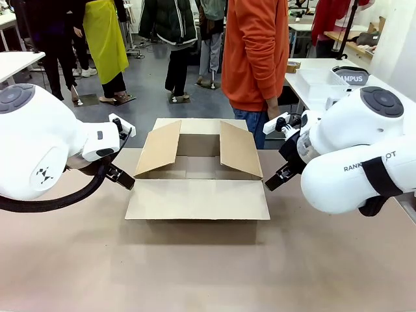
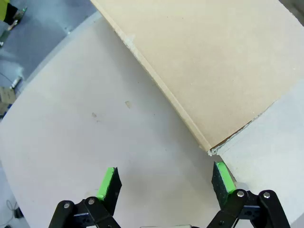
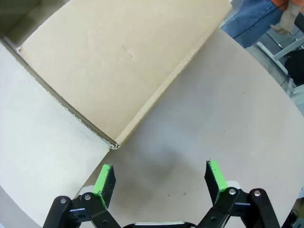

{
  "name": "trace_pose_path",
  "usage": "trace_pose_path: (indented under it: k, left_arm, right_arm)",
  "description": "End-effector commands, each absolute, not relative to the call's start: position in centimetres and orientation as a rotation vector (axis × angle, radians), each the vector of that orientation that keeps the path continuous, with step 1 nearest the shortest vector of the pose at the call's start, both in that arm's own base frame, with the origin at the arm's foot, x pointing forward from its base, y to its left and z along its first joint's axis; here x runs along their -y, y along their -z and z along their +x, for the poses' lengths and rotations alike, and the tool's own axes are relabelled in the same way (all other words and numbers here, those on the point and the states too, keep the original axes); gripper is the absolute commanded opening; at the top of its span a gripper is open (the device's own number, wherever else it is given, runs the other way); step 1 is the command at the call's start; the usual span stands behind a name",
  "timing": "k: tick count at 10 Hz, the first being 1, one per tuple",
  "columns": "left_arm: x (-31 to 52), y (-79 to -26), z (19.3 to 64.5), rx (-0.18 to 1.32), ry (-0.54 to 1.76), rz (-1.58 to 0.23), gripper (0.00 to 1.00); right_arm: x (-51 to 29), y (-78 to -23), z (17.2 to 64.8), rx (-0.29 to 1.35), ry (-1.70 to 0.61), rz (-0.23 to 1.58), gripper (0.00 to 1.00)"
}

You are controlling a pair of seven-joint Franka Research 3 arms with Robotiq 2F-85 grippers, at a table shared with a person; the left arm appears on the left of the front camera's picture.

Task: Pack the gift set into the box.
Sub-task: Place both hands on the side flaps of the Package Box and spread them outward.

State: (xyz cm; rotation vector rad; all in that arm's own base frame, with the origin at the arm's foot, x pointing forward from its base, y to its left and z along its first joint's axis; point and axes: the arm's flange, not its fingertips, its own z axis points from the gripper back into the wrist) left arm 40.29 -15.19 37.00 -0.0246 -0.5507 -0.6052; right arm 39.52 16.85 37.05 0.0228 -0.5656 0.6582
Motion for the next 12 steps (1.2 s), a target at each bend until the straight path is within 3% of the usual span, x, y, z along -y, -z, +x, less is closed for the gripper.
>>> trace_pose_path:
  k: [1,5,7,9,11,12]
  left_arm:
    - [15.2,-37.0,40.3,0.551,0.605,-0.024,1.0]
    - [15.2,-37.0,40.3,0.551,0.605,-0.025,1.0]
    - [12.7,-40.0,36.9,0.447,0.671,-0.108,1.0]
    - [10.4,-43.4,33.4,0.363,0.596,-0.153,1.0]
    - [5.9,-45.5,31.1,0.467,0.514,-0.254,1.0]
    - [2.6,-46.4,30.1,0.539,0.472,-0.4,1.0]
  right_arm:
    - [-16.8,-37.1,39.5,0.566,-0.658,0.023,1.0]
    - [-16.8,-37.1,39.5,0.566,-0.658,0.023,1.0]
    - [-15.1,-40.3,38.7,0.443,-0.621,0.059,1.0]
    - [-13.1,-43.2,37.4,0.423,-0.569,0.164,1.0]
    - [-9.1,-45.4,35.7,0.455,-0.449,0.324,1.0]
    - [-6.2,-46.4,34.9,0.477,-0.383,0.467,1.0]
